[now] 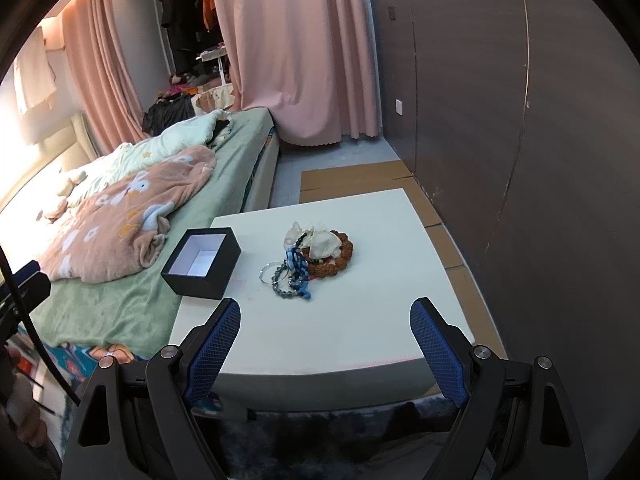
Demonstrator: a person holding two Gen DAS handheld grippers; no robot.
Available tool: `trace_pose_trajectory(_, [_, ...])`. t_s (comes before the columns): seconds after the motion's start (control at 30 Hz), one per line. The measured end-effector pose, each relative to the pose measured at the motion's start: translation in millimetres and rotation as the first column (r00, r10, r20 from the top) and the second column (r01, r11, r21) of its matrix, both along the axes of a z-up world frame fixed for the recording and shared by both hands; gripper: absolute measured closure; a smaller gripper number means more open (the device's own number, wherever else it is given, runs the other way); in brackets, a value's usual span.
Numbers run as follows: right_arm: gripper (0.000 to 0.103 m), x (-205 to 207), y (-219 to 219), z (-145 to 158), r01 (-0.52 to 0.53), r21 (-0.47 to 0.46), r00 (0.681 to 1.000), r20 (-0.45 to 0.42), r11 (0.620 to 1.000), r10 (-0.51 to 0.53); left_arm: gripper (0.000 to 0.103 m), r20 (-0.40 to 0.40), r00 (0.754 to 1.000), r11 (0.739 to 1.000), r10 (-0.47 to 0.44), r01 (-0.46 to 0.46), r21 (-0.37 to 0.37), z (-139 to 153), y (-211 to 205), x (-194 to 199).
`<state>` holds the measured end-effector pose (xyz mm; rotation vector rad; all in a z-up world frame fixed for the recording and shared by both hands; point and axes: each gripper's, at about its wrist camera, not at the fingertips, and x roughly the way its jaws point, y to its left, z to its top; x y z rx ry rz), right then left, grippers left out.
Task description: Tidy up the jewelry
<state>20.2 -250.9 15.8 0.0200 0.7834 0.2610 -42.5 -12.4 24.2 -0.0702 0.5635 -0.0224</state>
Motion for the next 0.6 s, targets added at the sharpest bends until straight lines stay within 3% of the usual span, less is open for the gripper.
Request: trace_pose_trajectory(0.6, [0.016,-2,-1,1,0.003,-0.003,1.0,0.007,1.0,-0.003,0.0,0.001,1.0,1.0,0.0,0.0,-0.003,-2,2,-2])
